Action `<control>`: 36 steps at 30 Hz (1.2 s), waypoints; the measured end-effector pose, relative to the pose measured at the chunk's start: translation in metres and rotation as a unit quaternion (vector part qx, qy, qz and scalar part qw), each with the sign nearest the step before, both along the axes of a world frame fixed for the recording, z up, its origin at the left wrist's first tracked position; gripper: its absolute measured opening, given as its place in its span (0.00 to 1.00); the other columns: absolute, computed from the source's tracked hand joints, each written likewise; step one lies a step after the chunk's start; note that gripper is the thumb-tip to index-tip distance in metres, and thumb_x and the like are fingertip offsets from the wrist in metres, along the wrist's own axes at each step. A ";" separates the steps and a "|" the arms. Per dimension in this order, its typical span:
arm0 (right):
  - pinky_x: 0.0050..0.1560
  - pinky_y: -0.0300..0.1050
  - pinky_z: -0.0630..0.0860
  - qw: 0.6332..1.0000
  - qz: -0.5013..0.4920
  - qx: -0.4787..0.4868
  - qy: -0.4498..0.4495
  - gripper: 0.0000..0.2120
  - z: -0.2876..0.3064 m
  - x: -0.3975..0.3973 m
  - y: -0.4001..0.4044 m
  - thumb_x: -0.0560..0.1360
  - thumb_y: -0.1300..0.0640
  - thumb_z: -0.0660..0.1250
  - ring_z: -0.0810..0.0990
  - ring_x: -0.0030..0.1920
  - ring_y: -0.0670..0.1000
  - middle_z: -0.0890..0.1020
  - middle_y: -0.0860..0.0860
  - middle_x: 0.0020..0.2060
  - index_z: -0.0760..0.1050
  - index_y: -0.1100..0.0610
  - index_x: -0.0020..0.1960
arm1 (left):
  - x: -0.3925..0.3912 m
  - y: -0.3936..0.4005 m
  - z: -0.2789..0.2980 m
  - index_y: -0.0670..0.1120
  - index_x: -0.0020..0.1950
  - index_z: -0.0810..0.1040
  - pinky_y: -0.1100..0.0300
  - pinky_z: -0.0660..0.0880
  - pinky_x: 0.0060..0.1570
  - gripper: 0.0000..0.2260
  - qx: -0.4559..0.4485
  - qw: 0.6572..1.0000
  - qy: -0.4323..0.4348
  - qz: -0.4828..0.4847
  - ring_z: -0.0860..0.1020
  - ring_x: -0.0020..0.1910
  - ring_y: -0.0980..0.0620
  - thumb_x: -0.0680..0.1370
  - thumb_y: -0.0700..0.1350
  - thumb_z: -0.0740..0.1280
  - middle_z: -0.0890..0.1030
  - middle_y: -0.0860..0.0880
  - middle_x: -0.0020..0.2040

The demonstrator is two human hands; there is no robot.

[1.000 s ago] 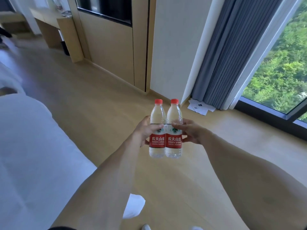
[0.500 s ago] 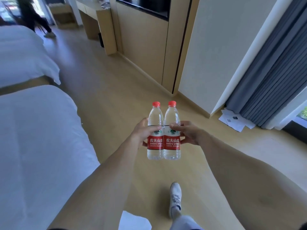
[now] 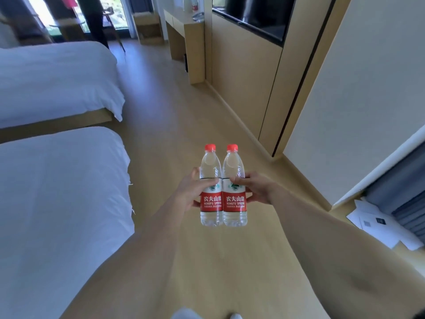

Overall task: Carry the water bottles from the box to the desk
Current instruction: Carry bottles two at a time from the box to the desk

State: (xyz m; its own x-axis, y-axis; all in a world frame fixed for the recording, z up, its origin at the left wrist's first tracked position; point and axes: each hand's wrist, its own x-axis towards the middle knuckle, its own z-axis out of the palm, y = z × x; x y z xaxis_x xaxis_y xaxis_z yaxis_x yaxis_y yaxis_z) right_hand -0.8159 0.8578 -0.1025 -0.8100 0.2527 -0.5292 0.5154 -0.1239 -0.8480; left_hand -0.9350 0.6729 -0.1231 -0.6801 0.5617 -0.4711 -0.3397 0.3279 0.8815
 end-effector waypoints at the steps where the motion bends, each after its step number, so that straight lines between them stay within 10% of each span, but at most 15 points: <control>1: 0.62 0.65 0.76 1.000 0.005 -0.001 -0.002 0.16 0.000 -0.014 0.010 0.78 0.54 0.70 0.82 0.58 0.59 0.83 0.59 0.57 0.78 0.60 0.62 | -0.010 0.008 0.002 0.64 0.57 0.75 0.46 0.83 0.39 0.29 0.004 1.000 0.000 0.006 0.87 0.44 0.50 0.59 0.56 0.81 0.87 0.53 0.48; 36: 0.58 0.62 0.79 0.998 0.040 -0.032 -0.030 0.18 -0.027 -0.579 0.184 0.78 0.55 0.70 0.84 0.49 0.57 0.84 0.58 0.52 0.75 0.62 0.65 | -0.561 0.172 -0.024 0.58 0.58 0.76 0.37 0.82 0.47 0.21 -0.011 1.000 -0.017 0.022 0.87 0.45 0.45 0.67 0.54 0.78 0.87 0.48 0.46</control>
